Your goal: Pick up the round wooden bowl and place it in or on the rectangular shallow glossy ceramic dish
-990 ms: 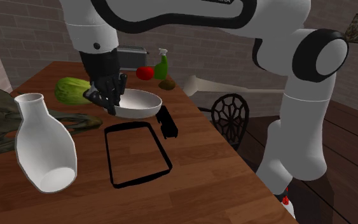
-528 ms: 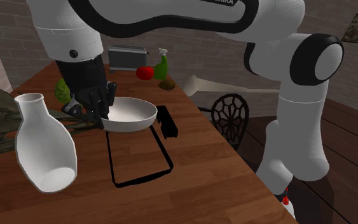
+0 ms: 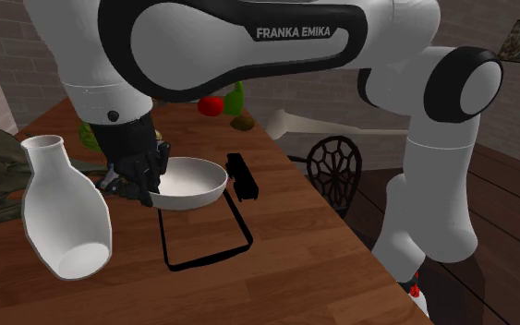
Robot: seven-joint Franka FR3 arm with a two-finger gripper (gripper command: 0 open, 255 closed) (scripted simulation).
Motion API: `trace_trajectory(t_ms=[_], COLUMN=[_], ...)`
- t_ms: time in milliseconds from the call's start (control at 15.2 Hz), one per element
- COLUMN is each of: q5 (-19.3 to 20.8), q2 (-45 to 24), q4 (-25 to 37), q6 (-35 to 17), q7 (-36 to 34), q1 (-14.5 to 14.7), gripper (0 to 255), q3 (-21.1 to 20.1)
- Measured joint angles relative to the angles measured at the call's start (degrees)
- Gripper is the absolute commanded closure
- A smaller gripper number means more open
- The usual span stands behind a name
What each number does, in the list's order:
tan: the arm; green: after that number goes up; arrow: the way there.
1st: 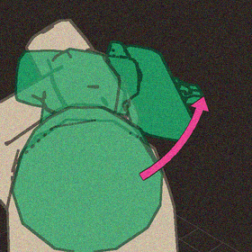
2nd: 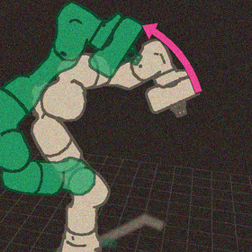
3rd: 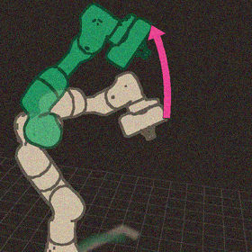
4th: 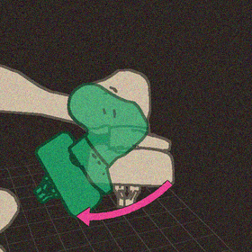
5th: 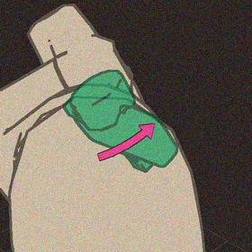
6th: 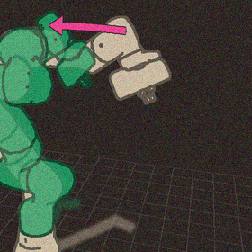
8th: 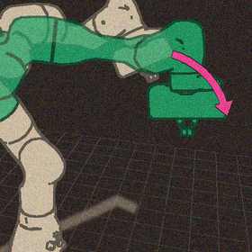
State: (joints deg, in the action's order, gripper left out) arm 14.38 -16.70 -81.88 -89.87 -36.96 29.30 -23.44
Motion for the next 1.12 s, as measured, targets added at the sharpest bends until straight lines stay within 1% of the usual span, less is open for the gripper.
trace_trajectory(t_ms=[528,924,990,1122], q5=[0.03,0.08,0.08,0.09], q2=[0.23,0.15,0.14,0.15], q4=[-6.34,-6.72,-6.71,-6.7], q6=[-6.02,-6.51,-6.51,-6.51], q7=[-0.94,-1.01,-1.01,-1.01], q1=[-0.49,-0.51,-0.51,-0.51], gripper=[255,255,0,0], q3=[0.12,0.15,0.15,0.15])
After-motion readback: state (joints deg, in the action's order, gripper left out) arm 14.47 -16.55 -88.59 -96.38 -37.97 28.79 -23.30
